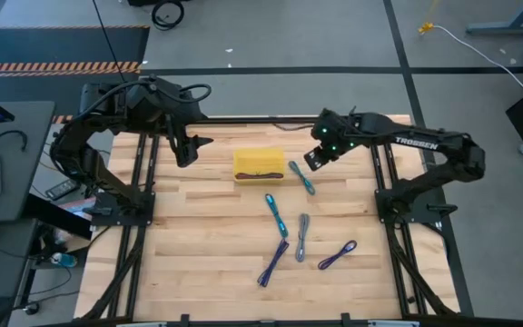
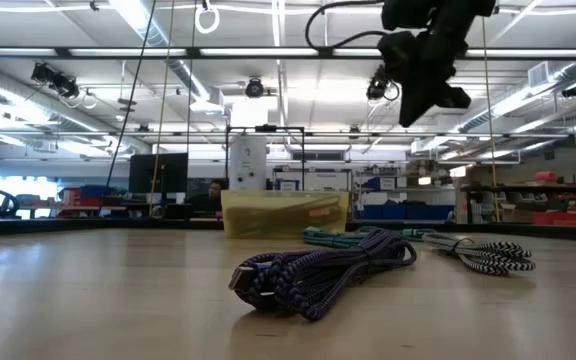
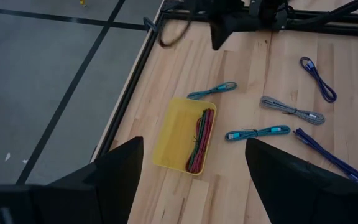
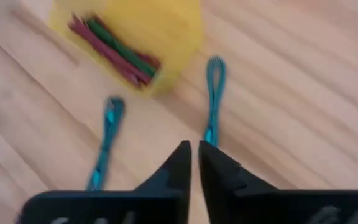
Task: Pick and place USB-C Cables
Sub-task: Put the top blue charger cable into the bin
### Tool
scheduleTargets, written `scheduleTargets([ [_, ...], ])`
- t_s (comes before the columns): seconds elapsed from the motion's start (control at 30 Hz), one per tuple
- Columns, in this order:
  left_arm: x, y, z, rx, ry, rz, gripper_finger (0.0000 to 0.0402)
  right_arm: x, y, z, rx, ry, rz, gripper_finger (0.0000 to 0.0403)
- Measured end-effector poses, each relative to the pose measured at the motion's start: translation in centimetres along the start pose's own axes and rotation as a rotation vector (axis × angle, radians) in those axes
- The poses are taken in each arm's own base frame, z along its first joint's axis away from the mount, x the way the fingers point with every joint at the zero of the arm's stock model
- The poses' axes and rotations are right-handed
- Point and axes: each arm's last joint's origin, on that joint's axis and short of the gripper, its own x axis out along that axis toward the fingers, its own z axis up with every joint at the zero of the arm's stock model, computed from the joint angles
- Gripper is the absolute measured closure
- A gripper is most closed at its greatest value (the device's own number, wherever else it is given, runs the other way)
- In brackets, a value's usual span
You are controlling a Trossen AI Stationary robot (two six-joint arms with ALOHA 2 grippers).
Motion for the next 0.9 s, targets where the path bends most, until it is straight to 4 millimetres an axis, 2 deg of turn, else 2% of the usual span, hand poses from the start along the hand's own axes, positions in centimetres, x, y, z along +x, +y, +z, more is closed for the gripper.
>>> scheduleTargets([
  [0.13, 0.0, 0.0, 0.0, -0.001, 0.0, 0.0, 0.0114, 0.9, -0.1, -0.8, 0.007, 0.106, -0.071, 0.0309],
  [0.3, 0.0, 0.0, 0.0, -0.004, 0.0, 0.0, 0.0114, 3.5, 0.4, -1.3, 0.018, 0.225, -0.153, 0.0242],
  [0.43, 0.0, 0.0, 0.0, -0.007, 0.0, 0.0, 0.0114, 6.1, 1.0, -1.4, -0.002, 0.289, -0.193, 0.0206],
  [0.7, 0.0, 0.0, 0.0, -0.008, 0.0, 0.0, 0.0114, 11.0, 2.1, -1.5, -0.03, 0.336, -0.211, 0.0186],
  [0.9, 0.0, 0.0, 0.0, -0.008, 0.0, 0.0, 0.0114, 13.5, 2.4, -2.1, -0.07, 0.37, -0.257, 0.0187],
])
